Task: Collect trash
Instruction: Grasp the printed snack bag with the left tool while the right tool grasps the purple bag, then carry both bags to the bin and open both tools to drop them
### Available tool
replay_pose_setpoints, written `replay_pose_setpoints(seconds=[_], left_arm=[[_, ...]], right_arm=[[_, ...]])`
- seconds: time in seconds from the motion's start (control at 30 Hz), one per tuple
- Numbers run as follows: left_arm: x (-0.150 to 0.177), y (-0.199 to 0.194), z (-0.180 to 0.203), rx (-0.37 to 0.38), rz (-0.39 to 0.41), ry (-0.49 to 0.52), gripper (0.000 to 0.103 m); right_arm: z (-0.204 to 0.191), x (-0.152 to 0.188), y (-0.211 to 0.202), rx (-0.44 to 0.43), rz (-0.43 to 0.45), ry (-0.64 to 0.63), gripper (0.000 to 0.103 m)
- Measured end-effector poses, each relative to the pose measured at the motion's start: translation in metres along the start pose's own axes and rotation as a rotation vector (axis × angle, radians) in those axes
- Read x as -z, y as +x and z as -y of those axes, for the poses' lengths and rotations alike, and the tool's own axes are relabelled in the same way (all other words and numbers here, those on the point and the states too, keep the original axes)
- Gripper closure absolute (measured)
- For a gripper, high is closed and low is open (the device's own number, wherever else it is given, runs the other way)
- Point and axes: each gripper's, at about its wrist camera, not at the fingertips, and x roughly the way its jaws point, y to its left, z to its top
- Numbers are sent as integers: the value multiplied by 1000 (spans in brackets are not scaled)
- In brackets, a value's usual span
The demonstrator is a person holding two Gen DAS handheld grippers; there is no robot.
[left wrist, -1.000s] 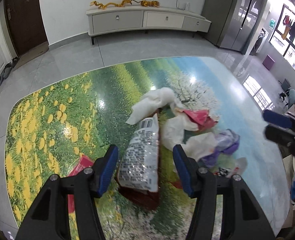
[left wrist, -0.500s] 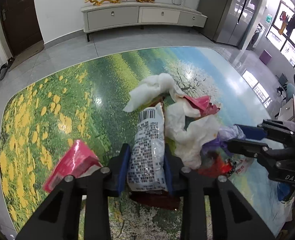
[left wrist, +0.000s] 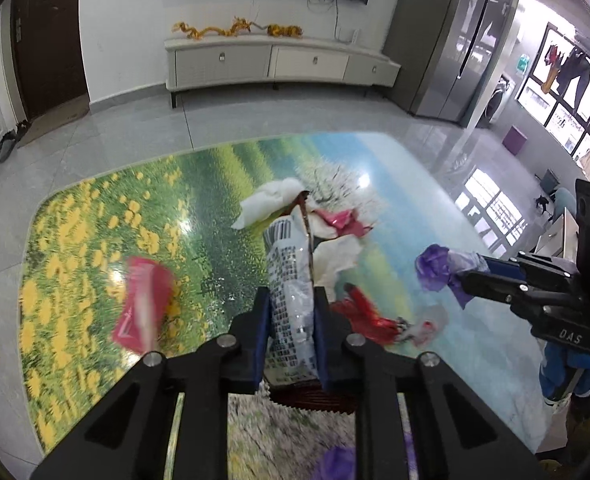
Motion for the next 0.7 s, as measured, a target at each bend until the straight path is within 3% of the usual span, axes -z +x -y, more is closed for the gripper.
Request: replay_pose_setpoints(seconds=[0.2, 0.43, 0.7], left_arm=[[-4, -39, 23, -3, 51, 19, 86], [-22, -58, 89, 41, 76, 88, 86], [-48, -21, 203, 162, 32, 210, 86]], right_arm=[[-3, 9, -51, 10, 81, -1, 79], [21, 30, -113, 64, 161, 43, 79], [105, 69, -176, 274, 174, 176, 79]])
